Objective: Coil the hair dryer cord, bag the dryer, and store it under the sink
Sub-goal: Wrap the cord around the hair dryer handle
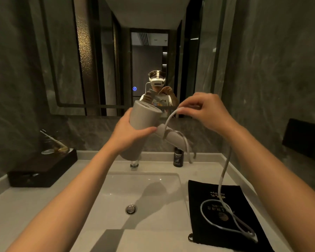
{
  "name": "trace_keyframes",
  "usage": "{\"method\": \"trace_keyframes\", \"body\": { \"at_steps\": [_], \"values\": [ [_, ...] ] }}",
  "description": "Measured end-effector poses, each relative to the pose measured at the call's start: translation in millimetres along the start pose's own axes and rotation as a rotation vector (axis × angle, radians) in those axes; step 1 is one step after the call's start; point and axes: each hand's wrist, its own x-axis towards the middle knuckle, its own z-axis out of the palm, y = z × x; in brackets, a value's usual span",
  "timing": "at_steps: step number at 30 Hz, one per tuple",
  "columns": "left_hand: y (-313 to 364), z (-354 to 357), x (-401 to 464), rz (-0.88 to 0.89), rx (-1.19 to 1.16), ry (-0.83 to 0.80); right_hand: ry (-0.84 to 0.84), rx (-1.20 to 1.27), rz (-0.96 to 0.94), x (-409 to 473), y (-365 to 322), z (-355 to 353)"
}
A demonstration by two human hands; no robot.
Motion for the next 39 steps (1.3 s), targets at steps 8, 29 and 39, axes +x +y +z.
{"method": "trace_keyframes", "body": {
  "at_steps": [8,29,39],
  "values": [
    [9.7,-3.3,-9.1,-0.064,-0.324,-0.187,-0.102,0.148,0.183,2.8,18.0,19.5],
    [8.7,-0.4,10.3,-0.239,-0.512,0.566,-0.396,0.082,0.225,-30.6,3.7,29.6],
    [-3.5,-13.1,-5.9,-0.035,-0.114,0.125,0.045,-0.001,0.037,4.8,-7.7,3.0]
  ]
}}
